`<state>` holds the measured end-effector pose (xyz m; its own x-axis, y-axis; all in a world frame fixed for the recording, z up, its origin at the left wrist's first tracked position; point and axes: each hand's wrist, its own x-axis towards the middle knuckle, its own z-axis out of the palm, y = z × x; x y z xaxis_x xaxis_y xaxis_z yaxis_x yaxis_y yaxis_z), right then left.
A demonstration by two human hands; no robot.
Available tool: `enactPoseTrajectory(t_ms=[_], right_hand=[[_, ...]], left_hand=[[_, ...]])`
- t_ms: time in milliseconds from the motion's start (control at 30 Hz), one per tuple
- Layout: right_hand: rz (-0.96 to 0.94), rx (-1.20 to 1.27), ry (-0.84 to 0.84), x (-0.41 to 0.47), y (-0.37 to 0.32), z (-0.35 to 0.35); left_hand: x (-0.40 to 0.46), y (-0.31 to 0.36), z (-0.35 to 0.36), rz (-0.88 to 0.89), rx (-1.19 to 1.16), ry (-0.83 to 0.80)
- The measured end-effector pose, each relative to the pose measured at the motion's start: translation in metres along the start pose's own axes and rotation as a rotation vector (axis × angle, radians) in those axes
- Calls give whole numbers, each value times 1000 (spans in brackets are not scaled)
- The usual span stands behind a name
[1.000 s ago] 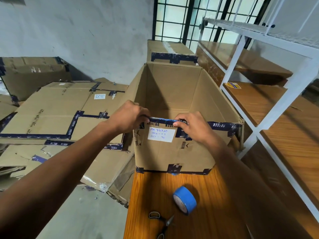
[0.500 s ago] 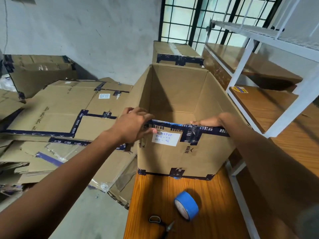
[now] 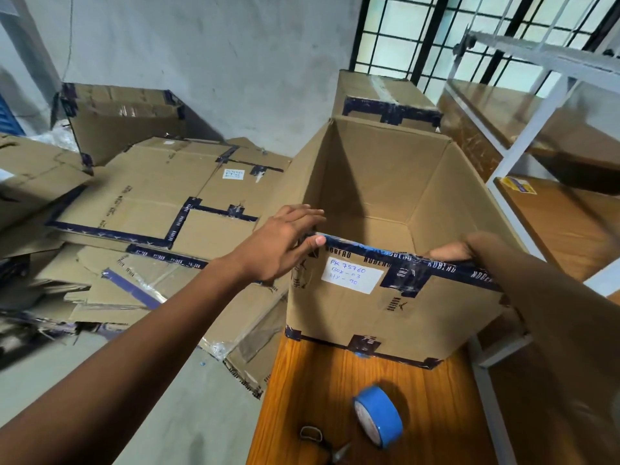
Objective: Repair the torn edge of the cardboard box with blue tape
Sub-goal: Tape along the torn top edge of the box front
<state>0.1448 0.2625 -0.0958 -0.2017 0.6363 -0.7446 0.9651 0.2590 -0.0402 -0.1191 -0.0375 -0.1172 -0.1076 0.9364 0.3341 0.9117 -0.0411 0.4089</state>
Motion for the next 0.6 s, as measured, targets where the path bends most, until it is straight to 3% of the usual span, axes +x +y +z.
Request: enactPoseTrajectory(t_ms=[100,167,233,333,400,600], right_hand=[[10,-131,-92,-6,-1,-7],[-5,-12,-17,3,1,-13],[-85,79,164,10,1,-21],[-231,159,623,-7,-7,-41],[-247,170,834,-22,-8,-57],[-245,250,1138,-43,-3,-77]], left_hand=[[-1,-2,2,-3,-32,35],[-2,-1,3,-11,-82,66],[-2,-1,6,-34,-144,101],[5,-1,6,-115,-276,164],[15,2,1,-205,-402,198],[53,17,-15,-424,-557,182]])
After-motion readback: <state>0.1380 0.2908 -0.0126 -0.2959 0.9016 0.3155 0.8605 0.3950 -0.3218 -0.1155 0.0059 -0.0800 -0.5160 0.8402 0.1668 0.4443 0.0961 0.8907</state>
